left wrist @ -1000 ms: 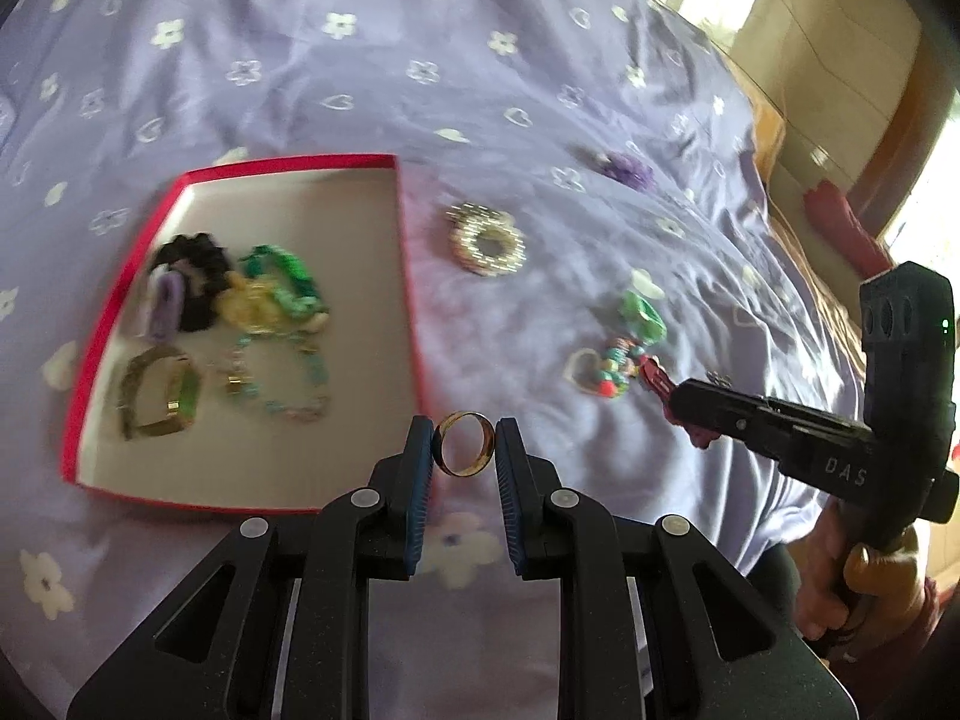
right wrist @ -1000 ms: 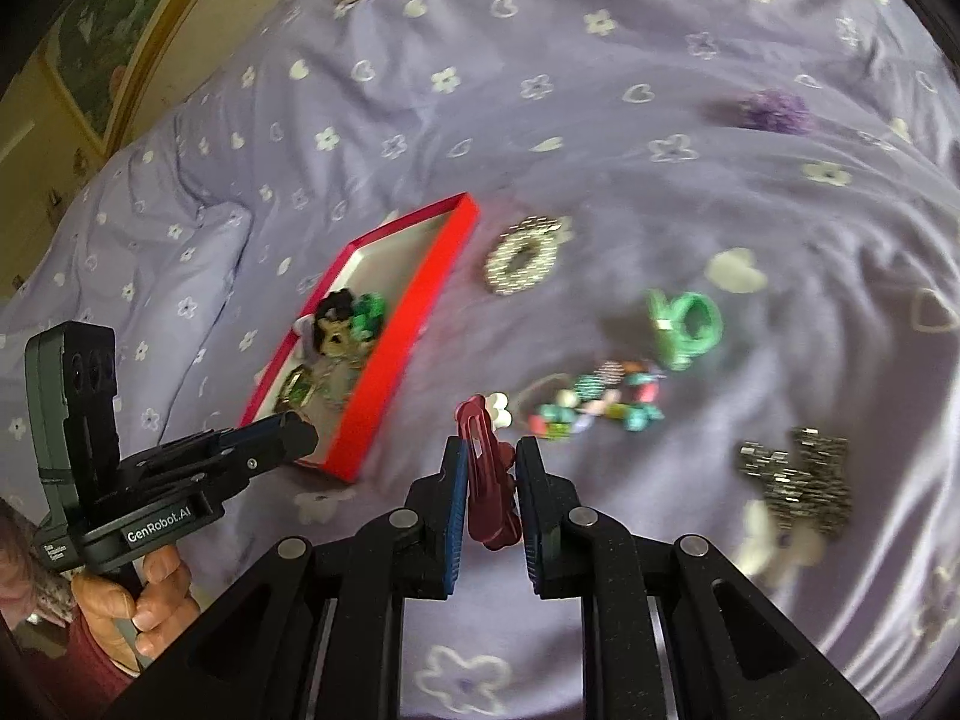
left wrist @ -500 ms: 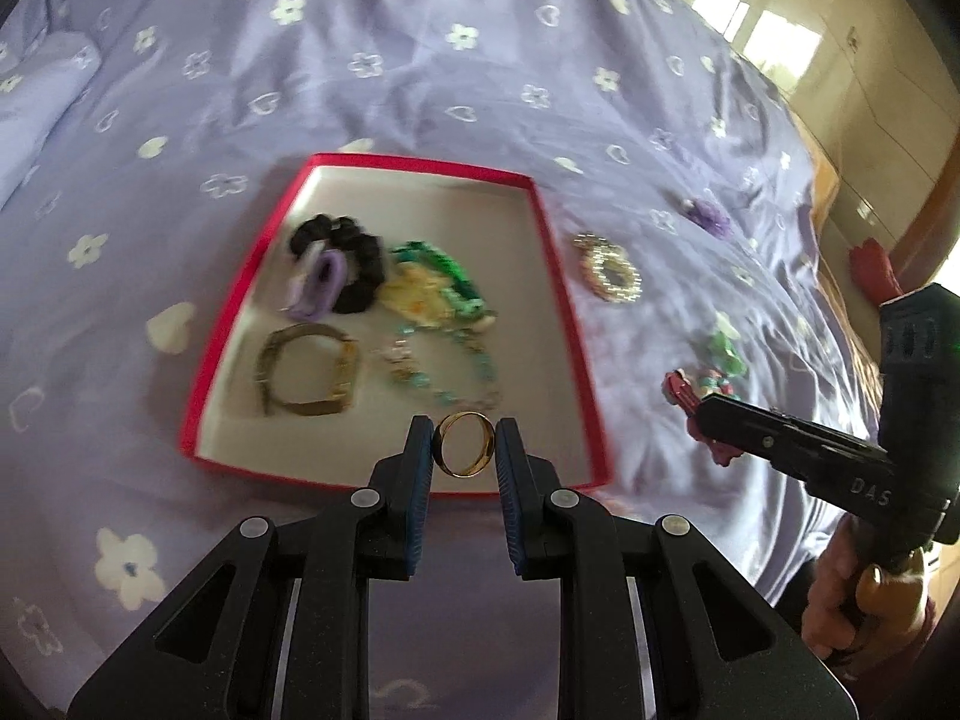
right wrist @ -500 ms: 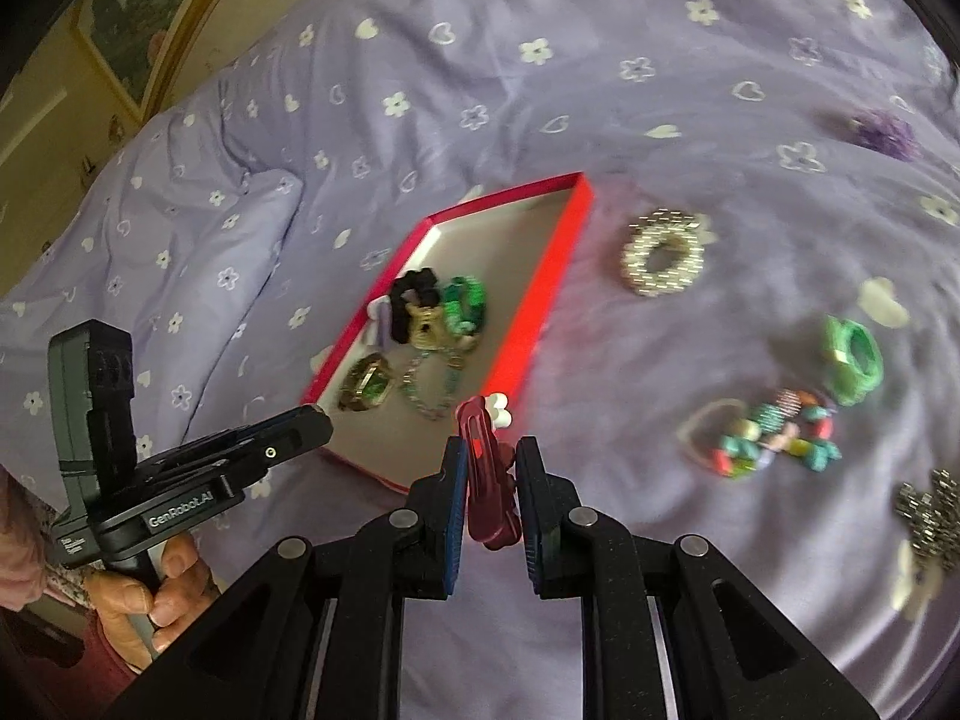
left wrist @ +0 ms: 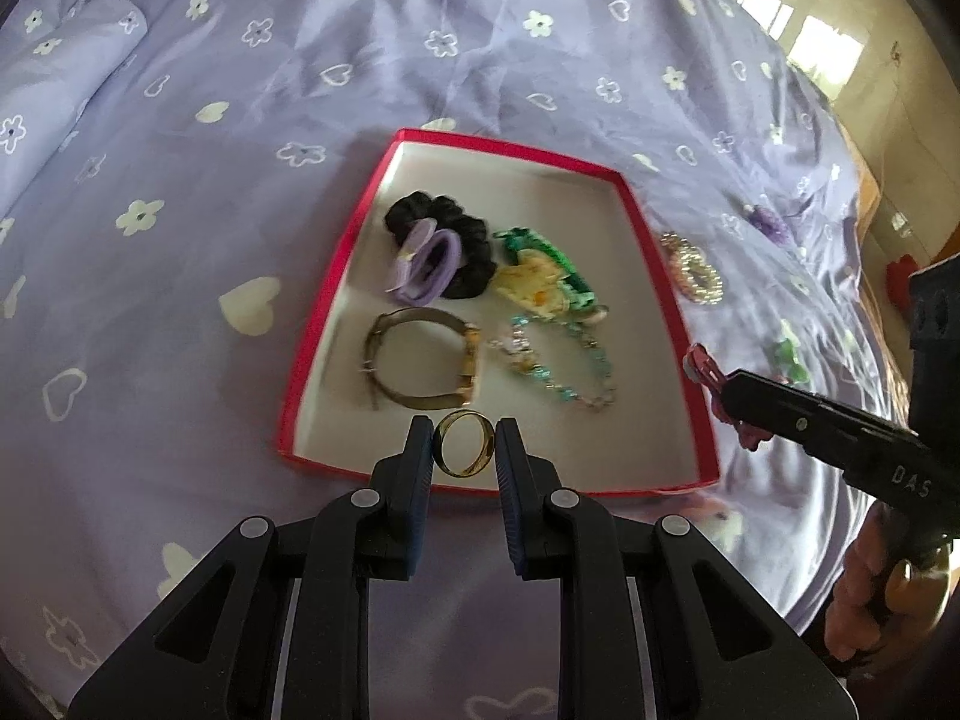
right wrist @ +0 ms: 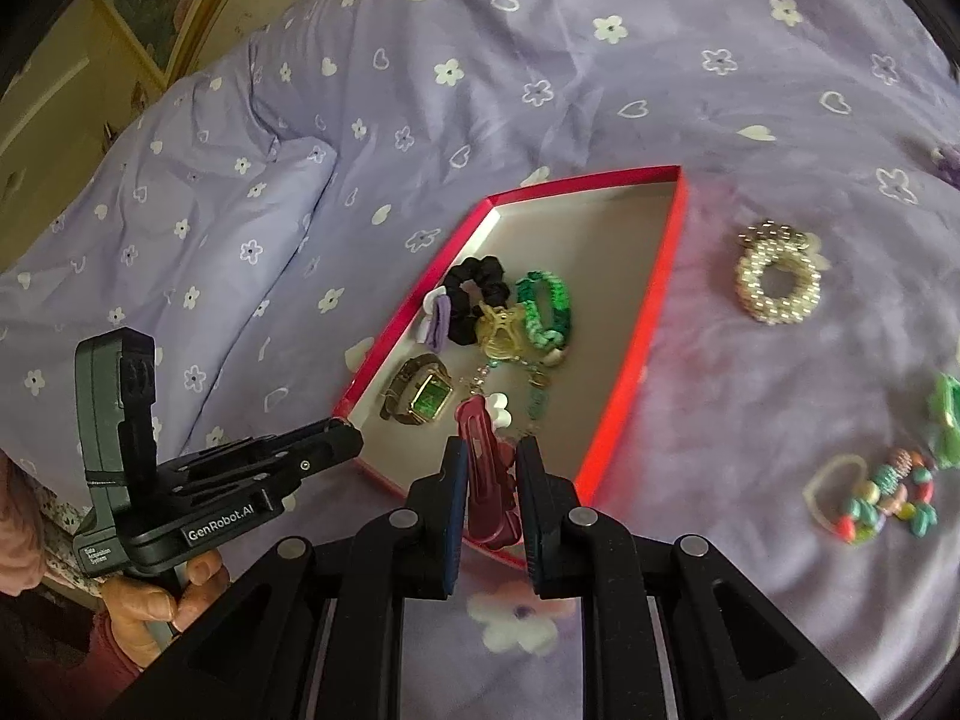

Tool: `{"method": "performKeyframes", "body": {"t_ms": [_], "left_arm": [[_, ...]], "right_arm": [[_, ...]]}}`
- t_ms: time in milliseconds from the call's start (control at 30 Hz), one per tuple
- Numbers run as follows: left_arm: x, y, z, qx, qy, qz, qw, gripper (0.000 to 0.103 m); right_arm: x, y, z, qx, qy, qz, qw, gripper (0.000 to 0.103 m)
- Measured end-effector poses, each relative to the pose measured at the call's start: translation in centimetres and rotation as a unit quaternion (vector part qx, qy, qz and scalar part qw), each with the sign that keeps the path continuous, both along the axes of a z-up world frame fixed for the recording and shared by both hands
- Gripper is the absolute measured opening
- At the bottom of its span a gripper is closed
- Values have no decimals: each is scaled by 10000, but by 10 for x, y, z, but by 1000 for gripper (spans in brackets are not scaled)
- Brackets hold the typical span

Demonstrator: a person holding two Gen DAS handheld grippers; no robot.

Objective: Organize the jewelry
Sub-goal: 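Carry the gold ring and red clip with both grippers over the tray, then open both grippers to drop the ring and red clip into the tray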

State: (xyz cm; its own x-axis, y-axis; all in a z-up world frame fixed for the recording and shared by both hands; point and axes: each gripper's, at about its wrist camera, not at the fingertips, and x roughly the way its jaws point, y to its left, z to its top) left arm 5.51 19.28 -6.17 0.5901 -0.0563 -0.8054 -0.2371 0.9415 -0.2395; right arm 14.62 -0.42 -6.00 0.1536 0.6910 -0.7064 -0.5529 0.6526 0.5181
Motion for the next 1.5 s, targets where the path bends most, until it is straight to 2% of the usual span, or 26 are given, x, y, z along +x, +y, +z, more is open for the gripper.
{"method": "performKeyframes", "body": {"t_ms": [367, 733, 1000, 1500], "left_arm": [[12, 24, -15, 66, 259, 123, 9996, 19], [25, 23, -31, 30, 472, -3, 9989, 19], [29, 23, -37, 38, 544, -11, 9985, 19], [32, 21, -38, 156, 593, 1, 9981, 19]], "right_arm": [[11, 30, -21, -306, 54, 160, 9994, 16], [19, 47, -39, -688, 35, 241, 9973, 16], [20, 54, -40, -861, -88, 375, 9955, 16], [22, 62, -40, -993, -40, 593, 9933, 17]]}}
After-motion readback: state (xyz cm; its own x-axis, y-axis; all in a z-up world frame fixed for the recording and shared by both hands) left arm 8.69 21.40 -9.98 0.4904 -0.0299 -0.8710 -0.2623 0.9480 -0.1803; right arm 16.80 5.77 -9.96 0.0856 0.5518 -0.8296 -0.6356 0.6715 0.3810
